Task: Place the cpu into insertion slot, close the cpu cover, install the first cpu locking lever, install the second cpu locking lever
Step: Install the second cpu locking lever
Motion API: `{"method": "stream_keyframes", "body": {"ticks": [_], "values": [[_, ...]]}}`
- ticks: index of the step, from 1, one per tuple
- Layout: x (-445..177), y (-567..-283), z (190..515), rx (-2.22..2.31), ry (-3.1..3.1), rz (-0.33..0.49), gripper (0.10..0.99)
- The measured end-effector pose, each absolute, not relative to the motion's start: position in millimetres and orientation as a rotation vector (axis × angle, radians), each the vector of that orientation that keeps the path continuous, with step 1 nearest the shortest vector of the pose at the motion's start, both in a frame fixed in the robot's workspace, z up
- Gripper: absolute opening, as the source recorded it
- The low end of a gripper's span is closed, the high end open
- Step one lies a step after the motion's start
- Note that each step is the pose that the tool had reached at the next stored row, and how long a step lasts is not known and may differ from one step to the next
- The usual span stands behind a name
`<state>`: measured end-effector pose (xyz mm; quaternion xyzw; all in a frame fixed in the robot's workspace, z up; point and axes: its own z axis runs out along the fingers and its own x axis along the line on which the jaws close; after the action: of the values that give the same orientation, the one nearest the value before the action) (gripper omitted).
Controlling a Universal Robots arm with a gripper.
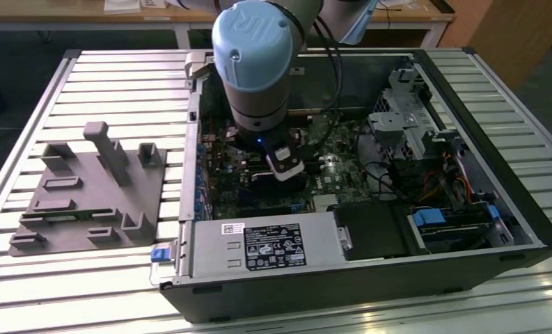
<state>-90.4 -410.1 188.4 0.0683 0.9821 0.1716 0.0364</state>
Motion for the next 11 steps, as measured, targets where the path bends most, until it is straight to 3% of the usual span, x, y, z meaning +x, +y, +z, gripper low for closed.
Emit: {"method": "stream_keyframes", "body": {"ticks": [11], "values": [[-90.8, -409.6, 185.9, 0.206, 3.016, 0.528, 0.106]]}}
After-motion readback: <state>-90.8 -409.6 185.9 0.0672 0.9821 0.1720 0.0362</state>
